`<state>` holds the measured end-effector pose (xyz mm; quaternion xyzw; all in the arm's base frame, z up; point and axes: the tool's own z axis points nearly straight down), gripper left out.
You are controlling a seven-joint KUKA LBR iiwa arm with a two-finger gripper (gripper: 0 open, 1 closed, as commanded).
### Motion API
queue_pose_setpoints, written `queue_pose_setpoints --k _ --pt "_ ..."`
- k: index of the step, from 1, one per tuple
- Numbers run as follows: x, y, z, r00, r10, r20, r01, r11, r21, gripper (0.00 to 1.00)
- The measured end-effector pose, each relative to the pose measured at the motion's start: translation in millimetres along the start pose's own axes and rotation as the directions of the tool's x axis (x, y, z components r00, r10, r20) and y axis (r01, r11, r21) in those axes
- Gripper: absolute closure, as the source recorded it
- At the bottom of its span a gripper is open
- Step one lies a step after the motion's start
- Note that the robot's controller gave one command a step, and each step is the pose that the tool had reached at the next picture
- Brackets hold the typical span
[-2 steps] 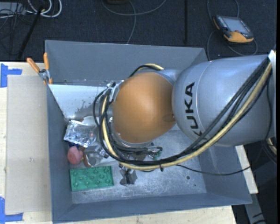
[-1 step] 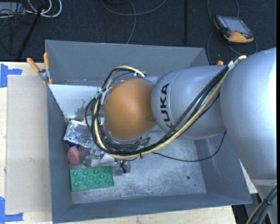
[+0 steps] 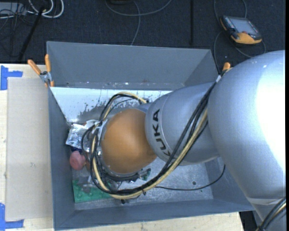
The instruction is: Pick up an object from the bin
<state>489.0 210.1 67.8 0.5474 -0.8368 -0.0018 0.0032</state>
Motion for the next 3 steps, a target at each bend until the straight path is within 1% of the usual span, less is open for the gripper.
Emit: queue_pose_setpoints --k 1,2,3 --pt "-1.9 -4 -4 1.000 0.006 0.008 -0.006 1.000 0.007 1.00" --pt "-29.1 -4 -129 1.000 -0.027 0.011 0.027 1.000 0.012 1.00" --pt "-22.3 7 -156 0.855 -0.518 0.001 0.518 0.855 0.008 1.00"
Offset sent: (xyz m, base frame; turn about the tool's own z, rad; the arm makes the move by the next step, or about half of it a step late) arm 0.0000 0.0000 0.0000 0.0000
